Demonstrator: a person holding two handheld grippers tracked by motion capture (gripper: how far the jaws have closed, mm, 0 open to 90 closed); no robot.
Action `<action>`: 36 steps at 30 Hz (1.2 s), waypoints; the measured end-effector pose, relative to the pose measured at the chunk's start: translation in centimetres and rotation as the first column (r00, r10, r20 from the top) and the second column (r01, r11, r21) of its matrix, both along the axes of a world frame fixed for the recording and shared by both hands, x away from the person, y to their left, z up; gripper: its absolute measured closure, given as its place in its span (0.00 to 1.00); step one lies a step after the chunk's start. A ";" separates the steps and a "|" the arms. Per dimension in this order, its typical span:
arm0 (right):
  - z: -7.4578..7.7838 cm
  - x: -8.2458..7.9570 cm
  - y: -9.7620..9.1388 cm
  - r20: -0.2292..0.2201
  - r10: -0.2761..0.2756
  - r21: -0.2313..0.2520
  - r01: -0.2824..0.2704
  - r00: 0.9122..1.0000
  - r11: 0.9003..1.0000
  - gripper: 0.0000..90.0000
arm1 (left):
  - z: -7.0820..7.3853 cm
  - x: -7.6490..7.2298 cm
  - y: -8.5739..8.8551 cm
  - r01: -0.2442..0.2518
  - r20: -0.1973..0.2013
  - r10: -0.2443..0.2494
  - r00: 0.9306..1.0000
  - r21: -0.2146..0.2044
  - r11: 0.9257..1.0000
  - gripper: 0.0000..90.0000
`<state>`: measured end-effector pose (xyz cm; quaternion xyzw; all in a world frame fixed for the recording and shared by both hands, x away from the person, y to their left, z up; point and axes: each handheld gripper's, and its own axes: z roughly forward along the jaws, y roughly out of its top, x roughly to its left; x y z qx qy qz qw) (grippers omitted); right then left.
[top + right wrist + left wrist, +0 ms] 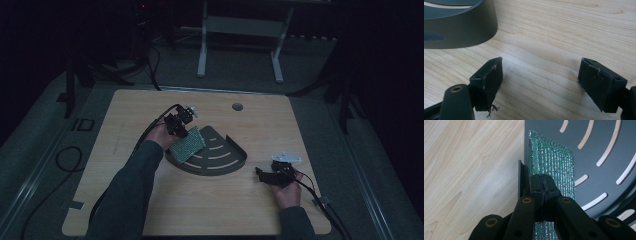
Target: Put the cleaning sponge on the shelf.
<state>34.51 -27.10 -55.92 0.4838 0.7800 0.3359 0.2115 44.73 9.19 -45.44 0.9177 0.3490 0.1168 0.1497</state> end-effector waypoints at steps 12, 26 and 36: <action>0.0 0.0 0.0 0.000 0.000 0.000 0.000 1.000 1.000 0.22 | -0.2 0.1 0.0 0.000 -0.004 0.000 1.000 0.021 1.000 0.98; 0.0 0.0 0.0 0.000 0.000 0.000 0.000 1.000 1.000 0.22 | -0.6 0.4 0.3 -0.017 -0.008 0.018 1.000 0.052 0.999 0.98; 0.0 0.0 0.0 0.000 0.000 0.000 0.000 1.000 1.000 0.22 | -0.6 0.4 0.7 -0.031 -0.009 0.032 0.999 0.051 0.998 0.98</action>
